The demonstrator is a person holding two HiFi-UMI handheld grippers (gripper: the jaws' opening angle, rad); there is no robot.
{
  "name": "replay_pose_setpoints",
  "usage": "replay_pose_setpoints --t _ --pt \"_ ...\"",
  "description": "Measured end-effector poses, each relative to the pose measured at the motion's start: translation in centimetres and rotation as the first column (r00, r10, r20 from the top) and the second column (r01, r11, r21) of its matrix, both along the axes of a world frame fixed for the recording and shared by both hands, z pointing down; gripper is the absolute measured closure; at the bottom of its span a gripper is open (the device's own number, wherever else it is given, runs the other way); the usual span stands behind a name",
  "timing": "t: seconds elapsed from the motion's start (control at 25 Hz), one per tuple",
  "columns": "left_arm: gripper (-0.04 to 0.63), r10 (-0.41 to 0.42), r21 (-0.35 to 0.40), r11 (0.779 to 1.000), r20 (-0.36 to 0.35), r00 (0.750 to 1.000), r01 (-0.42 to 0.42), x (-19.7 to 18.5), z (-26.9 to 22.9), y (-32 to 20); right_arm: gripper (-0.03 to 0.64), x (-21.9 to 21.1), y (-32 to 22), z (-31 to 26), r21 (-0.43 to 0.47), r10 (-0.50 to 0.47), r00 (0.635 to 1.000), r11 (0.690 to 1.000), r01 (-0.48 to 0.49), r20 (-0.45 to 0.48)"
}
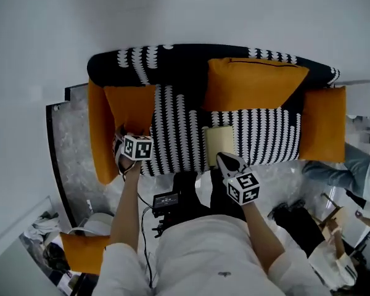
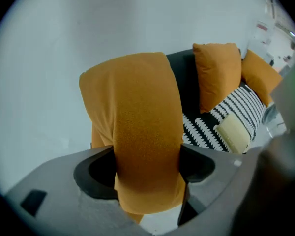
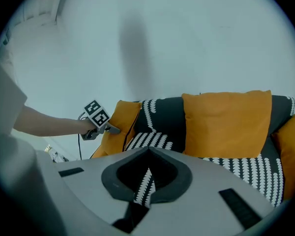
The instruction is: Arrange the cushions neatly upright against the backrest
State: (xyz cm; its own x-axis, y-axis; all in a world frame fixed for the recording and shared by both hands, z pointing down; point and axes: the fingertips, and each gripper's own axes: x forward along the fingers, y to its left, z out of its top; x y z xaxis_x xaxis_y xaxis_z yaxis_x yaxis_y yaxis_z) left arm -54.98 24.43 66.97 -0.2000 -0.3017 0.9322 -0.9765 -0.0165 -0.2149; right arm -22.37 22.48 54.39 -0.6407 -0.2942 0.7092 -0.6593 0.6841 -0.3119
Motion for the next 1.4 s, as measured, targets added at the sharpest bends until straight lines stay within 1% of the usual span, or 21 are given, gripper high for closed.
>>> replay_pose_setpoints --t 0.08,0.12,0.2,0.24,0.32,0.4,0.48,0.56,0.68,0.72,0.8,0.88,0.96,1.04,1.08,1.12,1.16,1.28,1.32,1.36,1.4 --pt "0.232 0.098 0.028 0.995 0.018 0.995 -0.098 2.5 -2.6 -2.3 0.607 1.4 -0.7 -0.9 0.016 0.027 1.0 1.0 -0.027 0.007" --pt "0.232 0.151 0.042 0.987 0.033 0.988 -0.153 3.9 -3.8 -3.6 0.607 2.3 -1.1 -1.3 0.025 0.04 0.999 0.999 -0.04 0.01" --pt "0.232 0.262 0.06 0.962 0.08 0.962 -0.267 6.8 -6.2 -6.6 0.607 4.3 -2.2 -2.1 0.049 0.065 0.998 0.997 -0.065 0.011" --pt "0.233 0.317 0.063 0.944 0.11 0.942 -0.325 8.3 -7.3 -8.1 0.607 5.4 -2.8 -2.5 0.062 0.076 0.997 0.995 -0.077 0.012" --pt "0.232 0.423 0.057 0.897 0.176 0.889 -0.438 11.6 -9.7 -11.0 0.607 7.7 -3.9 -3.2 0.083 0.101 0.995 0.991 -0.102 0.024" --pt "0.233 0.515 0.04 0.842 0.235 0.824 -0.537 15.3 -12.0 -13.5 0.607 10.3 -4.8 -3.8 0.088 0.124 0.991 0.988 -0.127 0.042" --pt "0.233 0.587 0.021 0.788 0.278 0.76 -0.616 19.0 -14.1 -15.8 0.607 13.0 -5.8 -4.4 0.088 0.141 0.988 0.985 -0.146 0.054" --pt "0.232 0.639 0.006 0.737 0.316 0.701 -0.675 22.3 -15.9 -18.0 0.607 15.4 -6.9 -4.8 0.095 0.152 0.986 0.983 -0.157 0.062" --pt "0.232 0.692 -0.025 0.669 0.386 0.61 -0.743 26.7 -17.6 -21.3 0.607 18.9 -8.5 -5.0 0.089 0.167 0.983 0.981 -0.174 0.074" --pt "0.232 0.704 -0.037 0.65 0.408 0.582 -0.759 28.3 -18.0 -22.7 0.607 20.4 -9.2 -4.9 0.084 0.173 0.982 0.98 -0.179 0.074" --pt "0.232 0.718 -0.06 0.619 0.447 0.533 -0.783 31.4 -18.7 -26.0 0.607 23.6 -11.1 -5.0 0.082 0.179 0.981 0.979 -0.184 0.067" --pt "0.232 0.723 -0.088 0.593 0.495 0.482 -0.8 34.2 -19.5 -29.2 0.607 26.5 -12.7 -5.1 0.085 0.185 0.981 0.978 -0.19 0.061" --pt "0.23 0.723 -0.119 0.568 0.545 0.424 -0.815 36.6 -19.8 -32.2 0.607 29.1 -13.7 -5.2 0.084 0.194 0.979 0.976 -0.199 0.058" --pt "0.23 0.713 -0.15 0.549 0.597 0.368 -0.822 38.7 -19.9 -35.1 0.607 31.5 -14.7 -5.1 0.083 0.203 0.978 0.975 -0.206 0.053" --pt "0.23 0.707 -0.165 0.542 0.618 0.342 -0.824 39.8 -19.8 -36.5 0.607 32.7 -15.1 -5.0 0.083 0.208 0.977 0.974 -0.211 0.05" --pt "0.23 0.702 -0.175 0.537 0.634 0.323 -0.825 40.8 -19.6 -37.8 0.607 33.8 -15.5 -4.9 0.081 0.214 0.976 0.973 -0.217 0.047" --pt "0.23 0.698 -0.18 0.535 0.645 0.311 -0.826 41.7 -19.3 -39.1 0.607 34.9 -15.8 -4.8 0.078 0.219 0.975 0.972 -0.222 0.044" --pt "0.227 0.692 -0.192 0.54 0.656 0.302 -0.82 43.7 -18.0 -42.1 0.607 37.3 -16.5 -4.4 0.062 0.24 0.97 0.968 -0.242 0.032" --pt "0.225 0.695 -0.209 0.541 0.657 0.293 -0.815 44.1 -17.3 -42.8 0.607 37.9 -16.6 -4.3 0.056 0.246 0.969 0.967 -0.247 0.03" --pt "0.221 0.697 -0.231 0.54 0.662 0.276 -0.809 44.5 -16.6 -43.4 0.607 38.4 -16.8 -4.3 0.051 0.25 0.968 0.967 -0.251 0.028" --pt "0.218 0.694 -0.254 0.539 0.674 0.252 -0.803 44.8 -16.0 -43.9 0.607 38.8 -17.1 -4.2 0.046 0.251 0.968 0.967 -0.252 0.028"
